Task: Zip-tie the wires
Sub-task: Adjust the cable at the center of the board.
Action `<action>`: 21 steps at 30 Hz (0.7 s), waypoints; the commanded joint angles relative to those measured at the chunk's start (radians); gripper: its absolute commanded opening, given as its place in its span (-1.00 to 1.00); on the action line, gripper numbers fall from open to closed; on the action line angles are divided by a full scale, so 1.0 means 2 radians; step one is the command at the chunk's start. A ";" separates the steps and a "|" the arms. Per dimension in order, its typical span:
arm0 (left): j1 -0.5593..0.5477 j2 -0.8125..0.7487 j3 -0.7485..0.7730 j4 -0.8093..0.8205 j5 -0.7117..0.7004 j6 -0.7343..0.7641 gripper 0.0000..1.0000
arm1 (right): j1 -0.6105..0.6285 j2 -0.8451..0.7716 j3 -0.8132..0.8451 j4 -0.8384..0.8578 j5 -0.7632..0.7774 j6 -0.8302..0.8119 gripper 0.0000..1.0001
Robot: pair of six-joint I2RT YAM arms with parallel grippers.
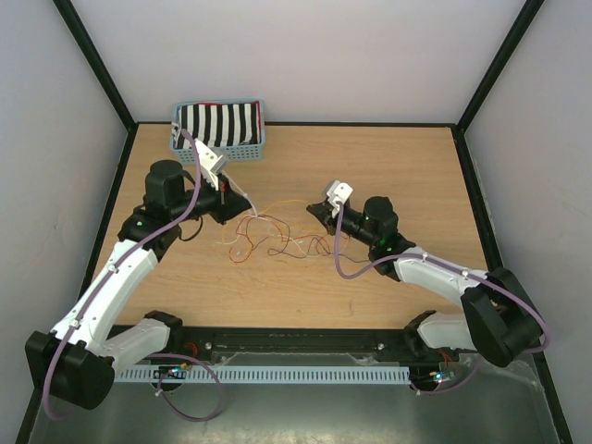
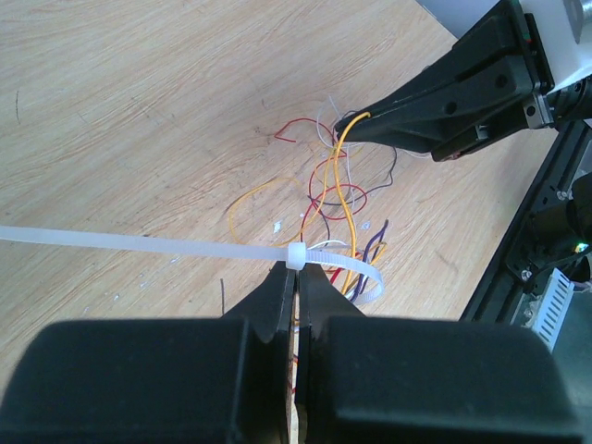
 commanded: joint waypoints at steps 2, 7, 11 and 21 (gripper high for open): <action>0.004 -0.009 0.019 0.003 -0.002 0.004 -1.00 | -0.008 -0.017 -0.006 -0.013 0.011 0.001 -1.00; 0.005 -0.008 0.020 0.003 -0.003 0.004 -1.00 | -0.010 -0.022 -0.005 -0.016 0.001 0.004 -1.00; 0.005 -0.007 0.021 0.003 -0.003 0.004 -1.00 | -0.010 -0.022 -0.003 -0.018 -0.023 0.003 -1.00; 0.005 -0.003 0.021 0.006 -0.003 0.010 -1.00 | -0.010 -0.051 0.018 -0.082 -0.054 -0.011 0.04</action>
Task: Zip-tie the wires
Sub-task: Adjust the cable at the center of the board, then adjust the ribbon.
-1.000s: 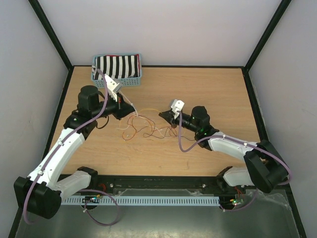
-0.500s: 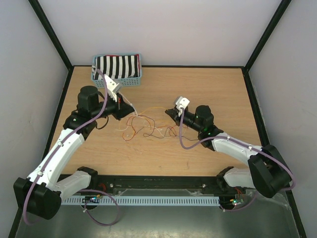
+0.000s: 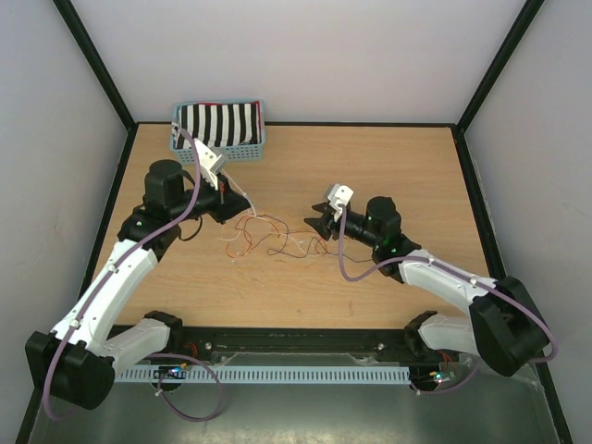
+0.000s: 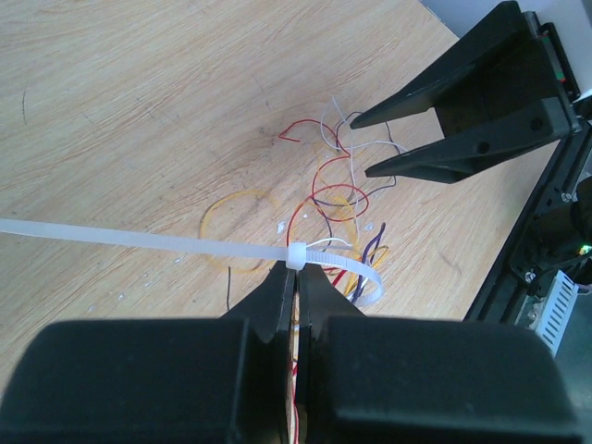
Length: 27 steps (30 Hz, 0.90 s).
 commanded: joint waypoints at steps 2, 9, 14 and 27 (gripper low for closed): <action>0.003 -0.002 0.020 0.009 0.000 0.011 -1.00 | -0.002 -0.033 0.038 -0.078 -0.029 -0.008 0.09; 0.002 0.000 0.006 0.036 0.026 0.014 -1.00 | -0.003 -0.047 0.084 -0.125 -0.079 0.088 0.17; -0.005 0.001 -0.003 0.064 0.067 0.017 -1.00 | -0.002 -0.030 0.139 -0.133 -0.084 0.196 0.24; -0.070 -0.013 -0.036 0.101 0.091 0.102 -1.00 | -0.004 0.075 0.271 -0.188 -0.138 0.391 0.23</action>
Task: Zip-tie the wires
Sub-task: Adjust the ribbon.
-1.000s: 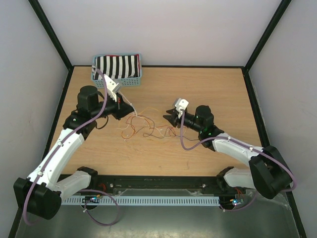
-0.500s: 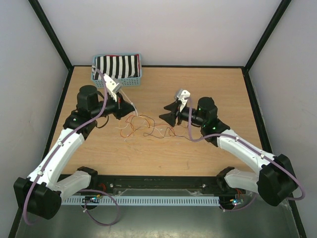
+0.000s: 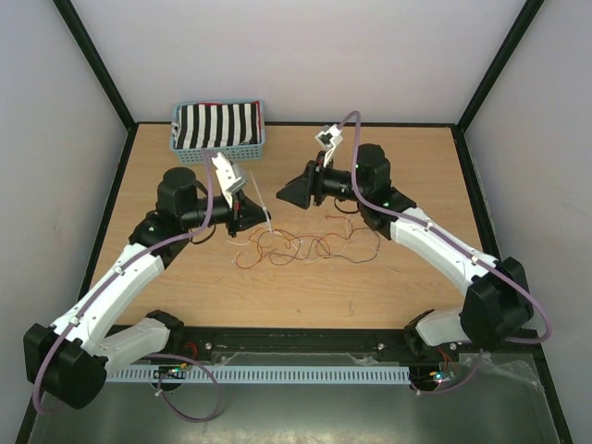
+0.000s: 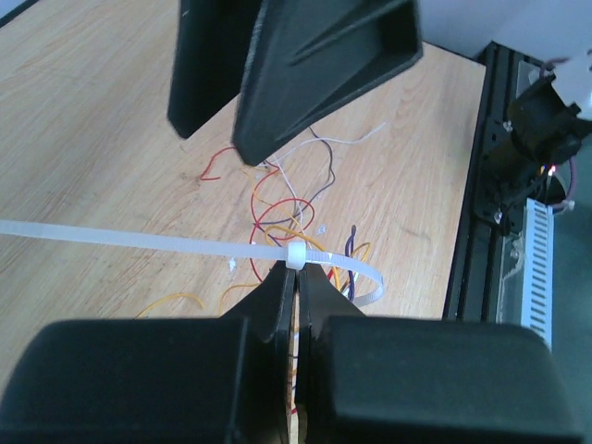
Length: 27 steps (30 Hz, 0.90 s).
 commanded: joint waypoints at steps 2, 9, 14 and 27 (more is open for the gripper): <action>-0.022 -0.014 -0.020 0.038 0.006 0.051 -1.00 | -0.003 0.008 0.011 0.004 -0.043 0.084 0.23; -0.052 -0.017 -0.040 0.060 -0.015 0.087 -1.00 | -0.005 0.010 -0.010 0.037 -0.077 0.125 0.23; -0.063 -0.011 -0.044 0.066 -0.023 0.097 -1.00 | -0.005 0.022 -0.016 0.060 -0.095 0.149 0.21; -0.071 0.001 -0.039 0.069 -0.032 0.101 -1.00 | -0.005 0.057 -0.030 0.135 -0.135 0.216 -0.18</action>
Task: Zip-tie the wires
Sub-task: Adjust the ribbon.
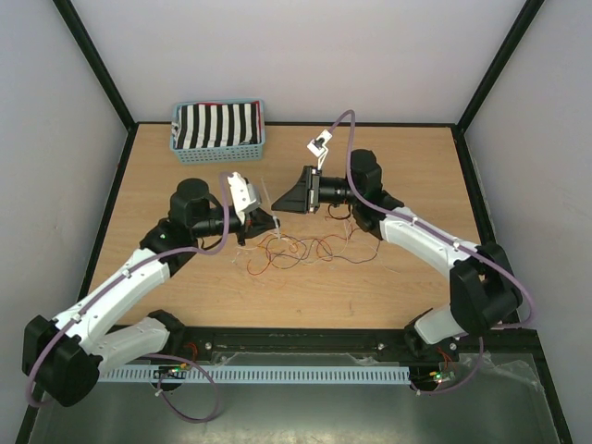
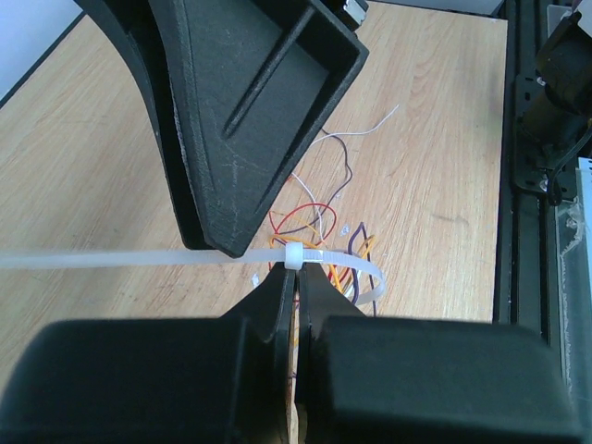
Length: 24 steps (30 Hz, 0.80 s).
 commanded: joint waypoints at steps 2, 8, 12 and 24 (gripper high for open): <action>-0.004 0.007 0.005 0.018 0.001 0.011 -1.00 | -0.002 0.009 -0.004 0.059 -0.031 0.039 -0.24; -0.005 0.017 0.008 0.018 -0.003 0.010 -1.00 | -0.002 0.015 -0.009 0.088 -0.046 0.063 -0.34; -0.005 0.020 0.009 0.018 -0.008 0.010 -1.00 | -0.002 0.015 -0.009 0.090 -0.047 0.062 -0.71; -0.034 0.018 -0.007 0.018 -0.022 0.028 -1.00 | -0.023 0.029 0.055 0.051 0.015 0.024 -1.00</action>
